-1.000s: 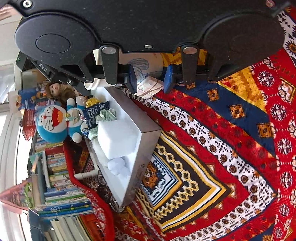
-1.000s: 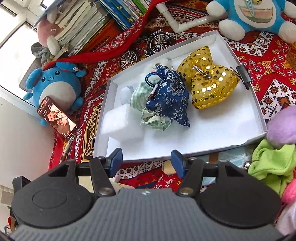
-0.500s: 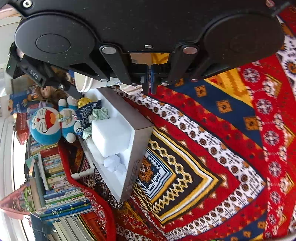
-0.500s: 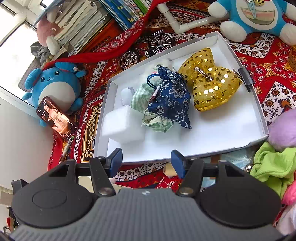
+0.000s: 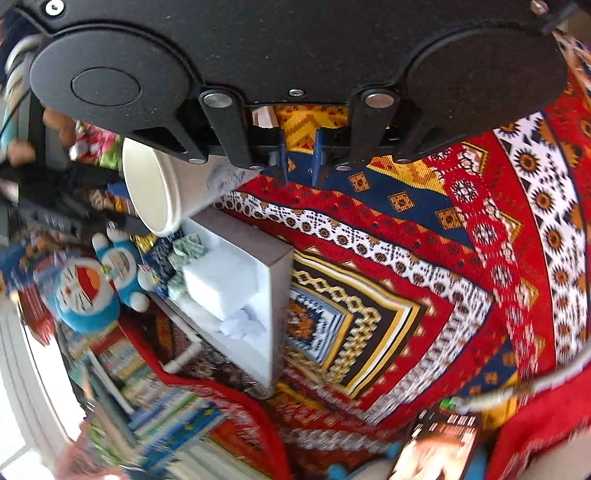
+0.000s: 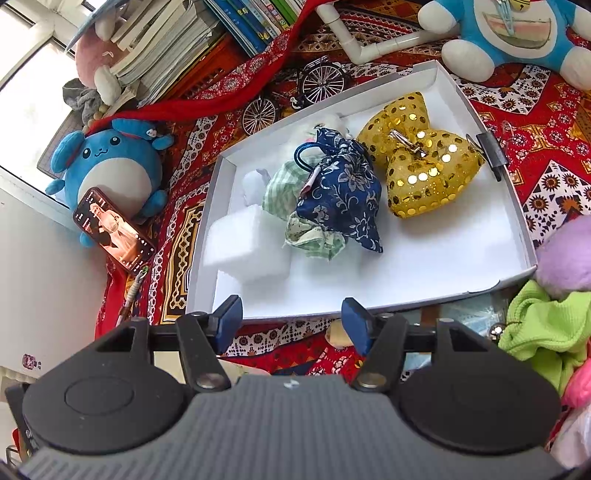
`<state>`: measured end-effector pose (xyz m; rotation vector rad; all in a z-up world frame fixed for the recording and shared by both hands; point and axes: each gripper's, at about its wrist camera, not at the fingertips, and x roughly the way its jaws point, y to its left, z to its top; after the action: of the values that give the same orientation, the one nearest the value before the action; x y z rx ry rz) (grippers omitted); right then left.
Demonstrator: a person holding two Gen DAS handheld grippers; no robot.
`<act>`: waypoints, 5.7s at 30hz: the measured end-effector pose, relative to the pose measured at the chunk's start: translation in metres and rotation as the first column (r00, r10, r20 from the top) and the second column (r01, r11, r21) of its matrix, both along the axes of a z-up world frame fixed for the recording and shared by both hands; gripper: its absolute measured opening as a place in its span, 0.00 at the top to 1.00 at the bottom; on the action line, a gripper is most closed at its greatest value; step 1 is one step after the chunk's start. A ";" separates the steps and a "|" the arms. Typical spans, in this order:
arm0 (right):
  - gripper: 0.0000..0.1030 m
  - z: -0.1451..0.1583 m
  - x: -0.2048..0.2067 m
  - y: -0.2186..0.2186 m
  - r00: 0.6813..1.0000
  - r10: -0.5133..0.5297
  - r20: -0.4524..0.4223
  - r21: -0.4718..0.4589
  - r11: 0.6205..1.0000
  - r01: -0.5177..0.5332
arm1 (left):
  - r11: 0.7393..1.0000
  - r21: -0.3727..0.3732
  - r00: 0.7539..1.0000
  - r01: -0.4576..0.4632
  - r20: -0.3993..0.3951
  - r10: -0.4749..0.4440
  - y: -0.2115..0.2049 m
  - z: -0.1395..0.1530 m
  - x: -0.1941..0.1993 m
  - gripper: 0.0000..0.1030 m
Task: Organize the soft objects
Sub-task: 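Grasp the small string-tied white packet beside the cup with the left gripper, then hold the white packet in the left gripper while the right gripper grasps the beige block, then lower the white packet into the tray while the right gripper lowers the beige block beside it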
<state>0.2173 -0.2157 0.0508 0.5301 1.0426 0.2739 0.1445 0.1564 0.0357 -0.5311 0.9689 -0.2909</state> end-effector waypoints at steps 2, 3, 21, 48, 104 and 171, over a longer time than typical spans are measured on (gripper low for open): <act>0.34 0.000 0.000 0.000 1.000 0.002 -0.002 -0.001 1.000 -0.002 | 0.998 0.047 0.998 0.035 0.047 -0.037 -0.007 0.007 -0.011 0.76; 0.34 0.000 0.000 0.000 1.000 0.001 -0.003 -0.002 1.000 -0.001 | 0.997 0.062 0.996 0.051 0.065 -0.055 -0.010 0.009 -0.016 0.68; 0.46 0.009 -0.003 0.013 0.996 0.089 -0.030 -0.160 0.983 -0.092 | 0.827 0.528 0.878 0.192 0.284 -0.386 -0.097 0.003 -0.057 0.43; 0.46 -0.018 0.015 0.046 0.986 0.064 -0.157 -0.355 0.928 -0.116 | 0.797 0.541 0.873 0.269 0.212 -0.439 -0.102 -0.006 -0.054 0.57; 0.67 0.048 -0.033 -0.017 0.981 0.052 0.185 -0.222 0.975 -0.009 | 0.887 0.440 0.923 0.139 0.268 -0.277 -0.070 0.091 0.012 0.61; 0.66 -0.010 0.044 0.014 0.995 0.054 0.081 -0.257 0.966 -0.032 | 0.939 0.274 0.978 0.209 -0.041 -0.205 -0.128 0.026 0.158 0.60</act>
<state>0.2614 -0.2021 0.0411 0.2604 0.9877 0.1951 0.3025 0.0284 0.0614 -0.1739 1.0591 -0.3340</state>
